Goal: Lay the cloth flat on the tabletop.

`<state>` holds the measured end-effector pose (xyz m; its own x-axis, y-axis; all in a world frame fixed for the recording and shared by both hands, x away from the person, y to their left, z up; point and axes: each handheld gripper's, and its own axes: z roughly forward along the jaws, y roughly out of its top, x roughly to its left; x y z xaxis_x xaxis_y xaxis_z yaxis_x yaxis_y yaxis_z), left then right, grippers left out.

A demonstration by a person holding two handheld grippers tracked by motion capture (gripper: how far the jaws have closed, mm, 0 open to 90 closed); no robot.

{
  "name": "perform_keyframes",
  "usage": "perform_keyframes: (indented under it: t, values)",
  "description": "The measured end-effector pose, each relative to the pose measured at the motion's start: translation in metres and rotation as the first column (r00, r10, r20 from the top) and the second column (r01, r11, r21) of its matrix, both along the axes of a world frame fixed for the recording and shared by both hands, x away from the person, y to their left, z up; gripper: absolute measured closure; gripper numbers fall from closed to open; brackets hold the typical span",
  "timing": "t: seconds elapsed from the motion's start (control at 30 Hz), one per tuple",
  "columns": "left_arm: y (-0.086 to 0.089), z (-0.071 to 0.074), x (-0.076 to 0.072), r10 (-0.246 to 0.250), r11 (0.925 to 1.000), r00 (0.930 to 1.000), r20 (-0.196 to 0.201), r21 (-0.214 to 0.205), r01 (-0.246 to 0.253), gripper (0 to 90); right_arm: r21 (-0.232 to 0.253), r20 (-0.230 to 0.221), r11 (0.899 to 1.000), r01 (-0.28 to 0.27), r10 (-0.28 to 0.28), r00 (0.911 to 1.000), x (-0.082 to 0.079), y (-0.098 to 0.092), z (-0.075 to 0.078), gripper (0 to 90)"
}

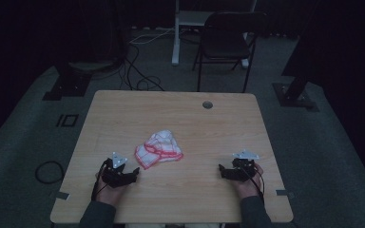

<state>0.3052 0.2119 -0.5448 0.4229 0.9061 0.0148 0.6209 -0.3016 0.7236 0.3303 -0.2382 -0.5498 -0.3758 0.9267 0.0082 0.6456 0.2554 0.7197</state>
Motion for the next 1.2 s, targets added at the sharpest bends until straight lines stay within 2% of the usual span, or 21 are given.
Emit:
perform_keyframes:
  t: [0.17,0.37,0.43,0.67,0.7,0.77,0.87,1.07,1.2]
  values:
    - [0.000,0.000,0.000,0.004,1.0000,1.0000,0.001,-0.001,-0.004,26.8,0.006,0.013,1.000,0.004,-0.004,0.9999,-0.003,0.007,0.000,17.6]
    - [0.000,0.000,-0.001,0.007,1.0000,1.0000,-0.002,0.000,-0.007,27.9,-0.003,-0.006,1.000,-0.022,0.022,0.9997,-0.003,0.012,0.003,22.3]
    - [0.000,0.002,-0.002,0.002,1.0000,1.0000,-0.008,0.001,-0.002,31.2,-0.007,-0.016,1.000,-0.029,0.029,0.9995,-0.003,0.013,0.005,24.8]
    - [-0.002,0.004,-0.002,-0.010,0.9999,0.9997,-0.020,0.007,0.010,38.3,-0.008,-0.028,0.999,-0.050,0.050,0.9984,-0.005,0.016,0.009,42.3]
    - [-0.002,0.004,-0.002,-0.010,0.9999,0.9997,-0.020,0.007,0.010,38.9,-0.008,-0.028,0.999,-0.050,0.050,0.9984,-0.005,0.016,0.009,42.3]
    - [-0.002,0.004,-0.003,-0.013,0.9999,0.9997,-0.022,0.006,0.013,40.8,0.026,-0.038,0.998,-0.060,0.061,0.9974,-0.006,0.015,0.010,47.2]
    - [-0.002,0.005,-0.004,-0.022,0.9998,0.9994,-0.028,0.001,0.022,45.2,0.043,-0.037,0.995,-0.085,0.087,0.9956,-0.008,0.018,0.012,48.3]
    - [-0.003,0.005,-0.004,-0.021,0.9998,0.9994,-0.028,0.000,0.021,45.4,0.032,-0.016,0.986,-0.164,0.165,0.9862,-0.012,0.034,0.018,46.7]
    - [-0.003,0.006,-0.004,-0.024,0.9997,0.9993,-0.028,0.005,0.024,45.6,0.028,0.001,0.981,-0.191,0.191,0.9816,-0.013,0.045,0.023,46.9]
